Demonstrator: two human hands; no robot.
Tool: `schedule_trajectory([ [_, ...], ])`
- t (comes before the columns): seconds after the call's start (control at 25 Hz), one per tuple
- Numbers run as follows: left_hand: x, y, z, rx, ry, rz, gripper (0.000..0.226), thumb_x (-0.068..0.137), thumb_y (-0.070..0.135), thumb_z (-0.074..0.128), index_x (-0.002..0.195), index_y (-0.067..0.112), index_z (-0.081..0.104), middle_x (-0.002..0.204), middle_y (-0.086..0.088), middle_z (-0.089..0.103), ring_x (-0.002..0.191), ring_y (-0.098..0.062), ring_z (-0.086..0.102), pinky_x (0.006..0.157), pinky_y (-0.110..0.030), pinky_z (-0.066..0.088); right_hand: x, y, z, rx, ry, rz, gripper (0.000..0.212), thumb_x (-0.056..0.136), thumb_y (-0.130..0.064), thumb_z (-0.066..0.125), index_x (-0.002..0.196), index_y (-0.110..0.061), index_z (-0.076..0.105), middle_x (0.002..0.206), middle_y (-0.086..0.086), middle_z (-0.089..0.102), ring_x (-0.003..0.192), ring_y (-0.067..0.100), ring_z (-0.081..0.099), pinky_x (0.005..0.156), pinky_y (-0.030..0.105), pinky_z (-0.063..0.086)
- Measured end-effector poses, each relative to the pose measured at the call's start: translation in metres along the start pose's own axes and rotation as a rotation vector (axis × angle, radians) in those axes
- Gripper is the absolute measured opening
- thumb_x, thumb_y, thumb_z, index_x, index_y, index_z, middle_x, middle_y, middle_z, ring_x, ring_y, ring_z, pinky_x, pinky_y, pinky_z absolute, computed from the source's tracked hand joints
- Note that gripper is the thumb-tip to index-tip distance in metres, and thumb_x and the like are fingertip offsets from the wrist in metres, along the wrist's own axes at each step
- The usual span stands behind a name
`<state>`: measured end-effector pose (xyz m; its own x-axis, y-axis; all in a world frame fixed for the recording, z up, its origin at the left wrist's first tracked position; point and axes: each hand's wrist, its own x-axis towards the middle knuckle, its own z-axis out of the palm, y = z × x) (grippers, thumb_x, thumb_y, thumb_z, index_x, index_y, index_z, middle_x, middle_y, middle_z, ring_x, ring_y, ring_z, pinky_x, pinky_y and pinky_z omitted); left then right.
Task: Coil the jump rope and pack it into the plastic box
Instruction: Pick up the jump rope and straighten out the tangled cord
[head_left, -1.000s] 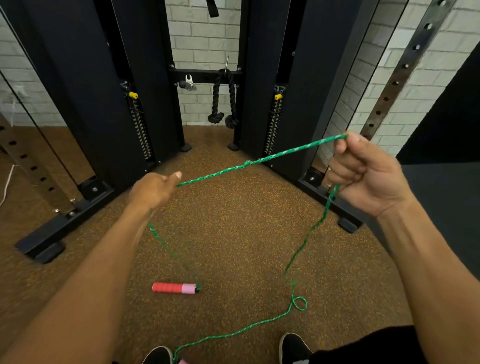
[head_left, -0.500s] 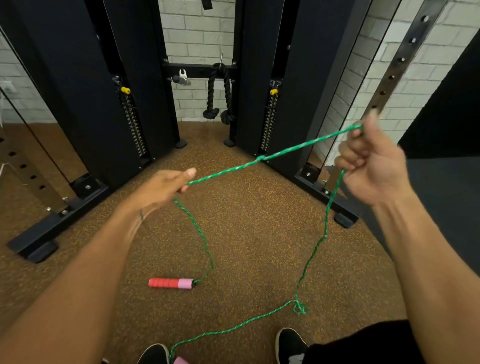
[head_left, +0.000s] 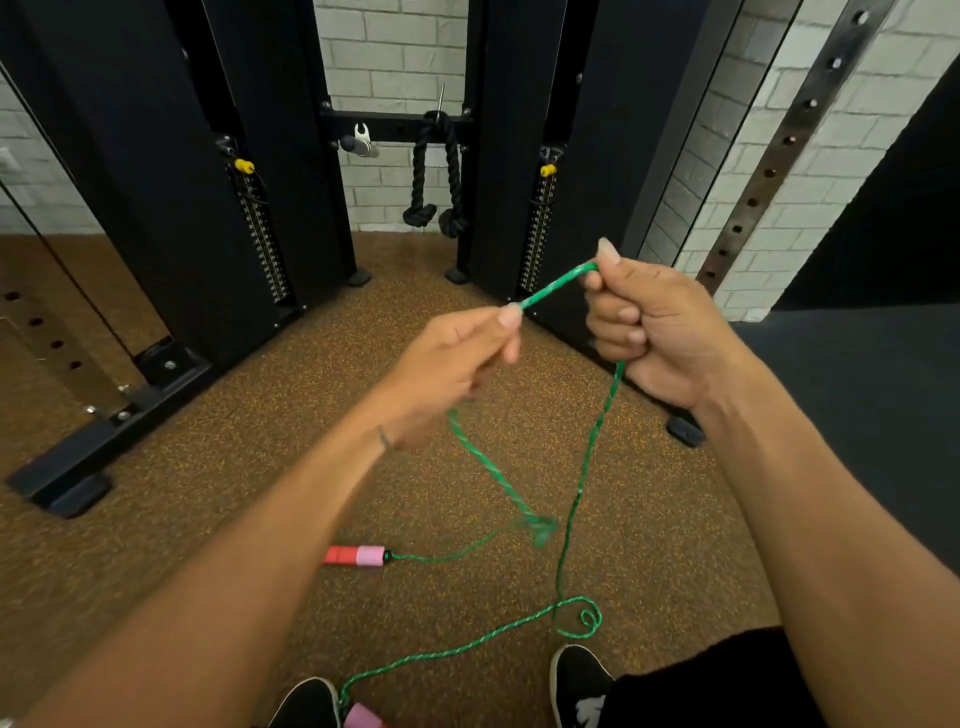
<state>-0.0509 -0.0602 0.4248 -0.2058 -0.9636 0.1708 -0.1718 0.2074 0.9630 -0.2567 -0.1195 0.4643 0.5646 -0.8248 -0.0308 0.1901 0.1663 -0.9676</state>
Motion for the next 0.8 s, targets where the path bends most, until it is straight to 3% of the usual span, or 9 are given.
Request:
schedule_trajectory([
  [0.08,-0.002,-0.032,-0.048,0.581,0.159,0.03,0.044,0.092,0.063,0.036,0.072,0.027,0.053,0.061,0.007,0.049,0.053,-0.012,0.045,0.051,-0.024,0.036,-0.016,-0.019,-0.012,0.177,-0.19,0.053,0.033,0.102,-0.027,0.044,0.073,-0.017,0.056,0.045,-0.012,0.033,0.032,0.001,0.029,0.033,0.015,0.016],
  [0.16,-0.022,-0.072,-0.101,1.088,0.203,-0.231,0.059,0.085,0.077,0.019,0.085,0.034,0.06,0.071,0.001,0.063,0.066,-0.019,0.062,0.06,-0.032,0.052,-0.03,-0.043,-0.022,0.516,-0.373,-0.03,0.031,0.1,-0.02,0.038,0.074,-0.014,0.054,0.047,-0.01,0.029,0.034,0.004,0.025,0.034,0.015,0.013],
  [0.2,-0.031,-0.09,-0.117,1.173,0.2,-0.396,0.071,0.081,0.08,0.012,0.094,0.033,0.064,0.08,-0.003,0.068,0.076,-0.025,0.067,0.069,-0.04,0.056,-0.034,-0.053,-0.024,0.597,-0.369,-0.095,0.031,0.102,-0.02,0.036,0.076,-0.014,0.053,0.047,-0.01,0.029,0.035,0.004,0.023,0.035,0.016,0.012],
  [0.32,-0.03,-0.108,-0.114,0.927,0.181,-0.604,0.085,0.07,0.091,0.022,0.098,0.022,0.062,0.094,-0.01,0.07,0.09,-0.033,0.067,0.081,-0.047,0.055,-0.029,-0.051,-0.013,0.388,-0.201,-0.14,0.039,0.108,-0.026,0.027,0.082,-0.019,0.055,0.045,-0.008,0.029,0.033,0.002,0.023,0.034,0.015,0.012],
  [0.44,-0.014,-0.072,-0.069,0.426,-0.067,-0.401,0.102,0.05,0.083,0.071,0.136,0.036,0.044,0.132,0.002,0.058,0.122,-0.019,0.056,0.098,-0.041,0.048,-0.014,-0.024,0.015,0.166,-0.233,0.05,0.034,0.107,-0.028,0.034,0.085,-0.017,0.057,0.045,-0.01,0.036,0.032,0.0,0.03,0.032,0.015,0.014],
  [0.52,-0.005,-0.035,-0.037,0.116,-0.133,-0.19,0.092,0.066,0.053,0.081,0.145,0.032,0.038,0.14,0.0,0.054,0.129,-0.017,0.052,0.106,-0.043,0.046,-0.008,-0.01,0.032,-0.022,-0.243,0.166,0.031,0.105,-0.028,0.042,0.083,-0.015,0.06,0.047,-0.008,0.035,0.032,0.001,0.03,0.032,0.016,0.015],
  [0.64,0.008,0.014,-0.007,-0.069,-0.156,0.117,0.041,0.09,0.028,0.067,0.12,0.001,0.06,0.086,-0.01,0.057,0.075,-0.015,0.057,0.065,-0.027,0.049,-0.004,-0.008,0.038,-0.016,-0.208,0.214,0.029,0.104,-0.029,0.046,0.081,-0.015,0.058,0.046,-0.008,0.037,0.03,0.0,0.033,0.03,0.014,0.018],
  [0.72,0.013,0.022,-0.014,-0.07,0.011,0.14,0.032,0.099,0.033,0.051,0.096,0.006,0.068,0.062,-0.002,0.039,0.056,-0.009,0.035,0.051,-0.022,0.032,-0.009,-0.019,0.025,0.089,-0.252,0.23,0.03,0.104,-0.031,0.045,0.08,-0.016,0.055,0.046,-0.009,0.039,0.03,0.0,0.037,0.03,0.013,0.022],
  [0.8,0.017,0.003,-0.048,-0.196,0.323,0.035,0.038,0.102,0.039,0.042,0.077,0.02,0.063,0.055,0.011,0.041,0.052,-0.007,0.035,0.051,-0.02,0.035,-0.022,-0.031,0.008,0.194,-0.333,0.221,0.03,0.104,-0.03,0.041,0.08,-0.016,0.053,0.046,-0.01,0.041,0.032,0.001,0.043,0.03,0.012,0.027],
])
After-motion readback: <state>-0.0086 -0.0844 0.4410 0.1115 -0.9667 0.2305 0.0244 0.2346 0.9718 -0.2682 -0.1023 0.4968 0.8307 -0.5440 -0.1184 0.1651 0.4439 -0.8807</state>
